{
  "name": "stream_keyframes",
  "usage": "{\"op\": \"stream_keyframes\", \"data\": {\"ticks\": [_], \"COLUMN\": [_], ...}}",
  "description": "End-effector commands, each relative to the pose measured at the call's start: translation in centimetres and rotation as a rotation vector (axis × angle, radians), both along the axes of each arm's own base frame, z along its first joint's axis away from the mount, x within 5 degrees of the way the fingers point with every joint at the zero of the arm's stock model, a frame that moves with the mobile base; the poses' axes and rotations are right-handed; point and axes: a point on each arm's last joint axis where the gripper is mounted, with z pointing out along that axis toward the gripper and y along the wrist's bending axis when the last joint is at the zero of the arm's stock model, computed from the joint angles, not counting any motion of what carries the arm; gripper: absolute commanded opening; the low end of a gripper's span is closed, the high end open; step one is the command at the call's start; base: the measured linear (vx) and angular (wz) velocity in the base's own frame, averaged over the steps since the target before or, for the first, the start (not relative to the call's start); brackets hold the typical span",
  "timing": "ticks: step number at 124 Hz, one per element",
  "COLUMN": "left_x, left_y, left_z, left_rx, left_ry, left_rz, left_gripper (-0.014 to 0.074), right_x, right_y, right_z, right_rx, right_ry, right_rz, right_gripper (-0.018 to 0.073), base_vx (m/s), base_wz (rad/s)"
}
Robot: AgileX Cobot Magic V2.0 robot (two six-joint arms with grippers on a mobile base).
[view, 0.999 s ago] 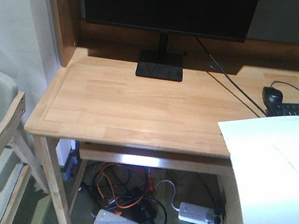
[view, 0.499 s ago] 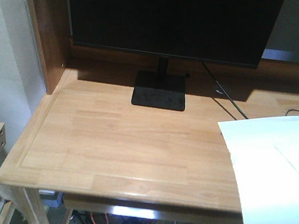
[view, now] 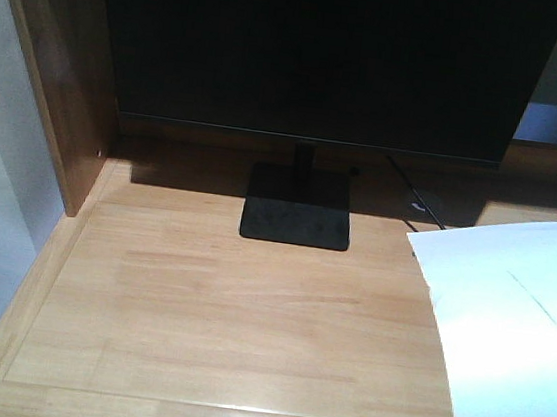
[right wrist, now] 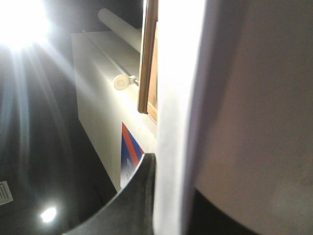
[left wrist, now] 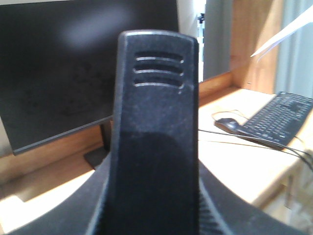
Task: Grab stapler and paper to desk for stapling
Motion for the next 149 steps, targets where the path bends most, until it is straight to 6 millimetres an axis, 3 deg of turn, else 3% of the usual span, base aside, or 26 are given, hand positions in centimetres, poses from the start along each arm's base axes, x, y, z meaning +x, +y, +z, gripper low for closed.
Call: {"op": "stream_keyframes", "data": {"ticks": [1, 149], "left_x": [0.00, 0.00], "left_y": [0.19, 0.19], "left_z": [1.76, 1.76], "left_rx": [-0.091, -0.091], "left_ry": [-0.096, -0.096], "left_rz": [0.016, 0.016], "left_gripper": [-0.0006, -0.0006], "right_x": [-0.23, -0.22], "right_y": [-0.03, -0.03], "right_z": [0.88, 0.87], "right_rx": [0.007, 0.007], "right_ry": [-0.045, -0.043], "right_rz": [0.002, 0.001], "right_gripper": [-0.0006, -0.0006], "base_vx": [0.14, 0.06], "base_wz": [0.03, 0.01]}}
